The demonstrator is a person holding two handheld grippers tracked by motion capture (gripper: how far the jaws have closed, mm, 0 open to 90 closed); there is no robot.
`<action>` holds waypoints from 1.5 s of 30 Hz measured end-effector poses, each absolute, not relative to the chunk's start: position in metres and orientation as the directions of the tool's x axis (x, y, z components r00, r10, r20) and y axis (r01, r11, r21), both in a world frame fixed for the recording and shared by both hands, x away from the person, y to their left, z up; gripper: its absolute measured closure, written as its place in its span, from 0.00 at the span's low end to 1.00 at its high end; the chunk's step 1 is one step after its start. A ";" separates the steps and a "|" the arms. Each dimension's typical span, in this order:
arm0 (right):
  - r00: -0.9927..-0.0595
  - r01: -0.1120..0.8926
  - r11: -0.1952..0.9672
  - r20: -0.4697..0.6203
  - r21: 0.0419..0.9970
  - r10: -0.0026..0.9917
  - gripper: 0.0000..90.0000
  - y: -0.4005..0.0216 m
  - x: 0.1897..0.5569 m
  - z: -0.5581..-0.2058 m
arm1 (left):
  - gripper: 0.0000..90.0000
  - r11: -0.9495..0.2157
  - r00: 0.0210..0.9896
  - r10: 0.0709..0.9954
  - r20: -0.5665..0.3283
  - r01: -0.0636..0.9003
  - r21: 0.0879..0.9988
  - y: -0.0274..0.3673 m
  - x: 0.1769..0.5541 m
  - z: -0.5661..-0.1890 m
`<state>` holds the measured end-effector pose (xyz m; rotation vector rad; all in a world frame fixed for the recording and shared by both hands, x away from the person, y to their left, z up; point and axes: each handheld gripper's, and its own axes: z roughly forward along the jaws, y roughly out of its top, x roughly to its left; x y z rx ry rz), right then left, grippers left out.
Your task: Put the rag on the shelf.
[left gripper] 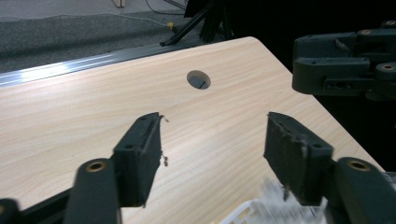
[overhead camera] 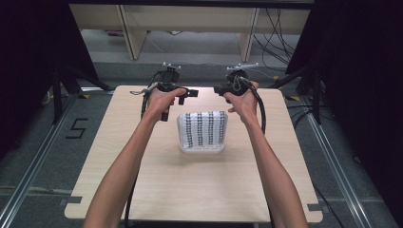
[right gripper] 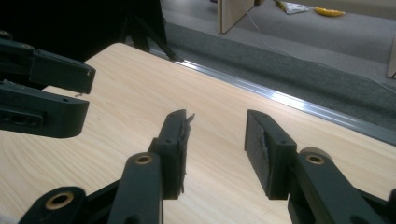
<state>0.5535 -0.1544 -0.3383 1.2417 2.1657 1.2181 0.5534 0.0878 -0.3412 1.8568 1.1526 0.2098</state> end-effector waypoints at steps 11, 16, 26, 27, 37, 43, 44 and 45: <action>-0.571 0.486 0.251 0.087 0.837 0.817 0.57 -0.165 0.538 -0.324 | 0.34 -0.168 0.578 0.767 -0.277 0.599 0.783 0.096 0.533 -0.327; -0.583 0.484 0.252 0.094 0.838 0.807 0.55 -0.171 0.529 -0.320 | 0.32 -0.172 0.579 0.770 -0.269 0.594 0.786 0.102 0.524 -0.326; -0.597 0.496 0.271 0.097 0.825 0.797 0.54 -0.179 0.517 -0.320 | 0.32 -0.173 0.582 0.769 -0.264 0.587 0.791 0.111 0.512 -0.327; -0.596 0.498 0.261 0.108 0.827 0.796 0.53 -0.179 0.516 -0.319 | 0.31 -0.170 0.581 0.771 -0.263 0.584 0.794 0.111 0.511 -0.327; -0.619 0.480 0.283 0.092 0.830 0.780 0.53 -0.176 0.507 -0.313 | 0.31 -0.164 0.591 0.764 -0.260 0.567 0.807 0.117 0.501 -0.323; -0.624 0.487 0.290 0.096 0.824 0.775 0.53 -0.175 0.504 -0.312 | 0.31 -0.185 0.614 0.750 -0.248 0.553 0.812 0.119 0.490 -0.320; -0.624 0.487 0.290 0.096 0.824 0.775 0.53 -0.175 0.504 -0.312 | 0.31 -0.185 0.614 0.750 -0.248 0.553 0.812 0.119 0.490 -0.320; -0.629 0.482 0.292 0.094 0.826 0.772 0.53 -0.174 0.503 -0.312 | 0.31 -0.195 0.619 0.749 -0.238 0.548 0.814 0.119 0.487 -0.320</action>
